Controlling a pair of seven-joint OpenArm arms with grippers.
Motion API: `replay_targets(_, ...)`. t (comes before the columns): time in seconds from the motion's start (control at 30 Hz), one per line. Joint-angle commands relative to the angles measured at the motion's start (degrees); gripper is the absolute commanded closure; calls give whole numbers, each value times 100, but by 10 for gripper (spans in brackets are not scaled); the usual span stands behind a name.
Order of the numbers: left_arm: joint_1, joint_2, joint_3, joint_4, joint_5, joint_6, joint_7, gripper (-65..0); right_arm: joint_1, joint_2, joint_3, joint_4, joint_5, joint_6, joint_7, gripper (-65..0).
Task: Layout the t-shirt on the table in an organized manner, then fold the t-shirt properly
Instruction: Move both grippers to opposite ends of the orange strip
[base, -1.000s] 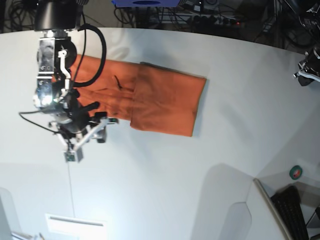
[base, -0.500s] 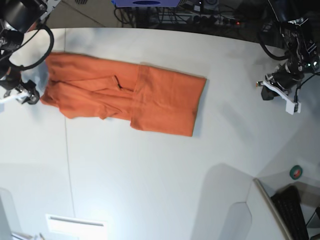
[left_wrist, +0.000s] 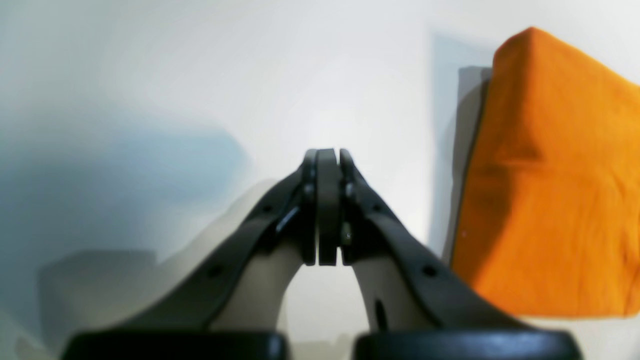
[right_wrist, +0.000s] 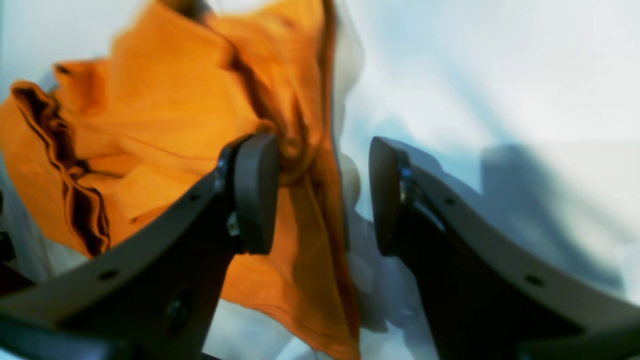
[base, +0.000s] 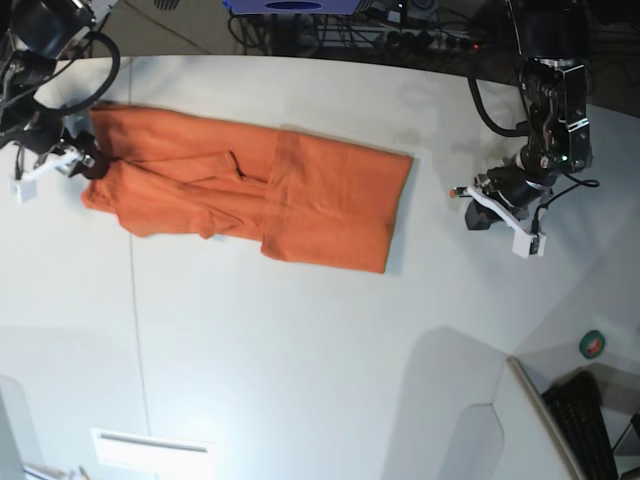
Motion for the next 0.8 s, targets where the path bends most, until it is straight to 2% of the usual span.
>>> replay_targets(0.0,-124,-46,-24,19,-46,-36,-100,0,53,93,8,35,111,71,139,-279)
replay_targets(0.1,-256,-2,214,-184,-46,-36,-100,0,9,93,-19,-53,103,88,482,-279)
replay_targets(0.2,-335,-2,469,-351,-46,-36,-108,0,-79,243,-27,-71,111,97,544,-279)
replay_targets(0.4,-625,33,891,-711,-46,-36,-117,0,-53,234,-27,-27,120,137,16,-279)
replay_targets(0.6,-836,147,979,-948,-46,-36,-117,0,62,260,25,-176,138,137,-124,-285)
replay_targets(0.67,-845,147,979,-957,-46,-36,-117,0,70,287,25,-308,375,137,-142,-285)
replay_targets(0.77,-845,147,979,-975,-46,-36,-117,0,35,383,-19,-387,1043,137,-291,-284)
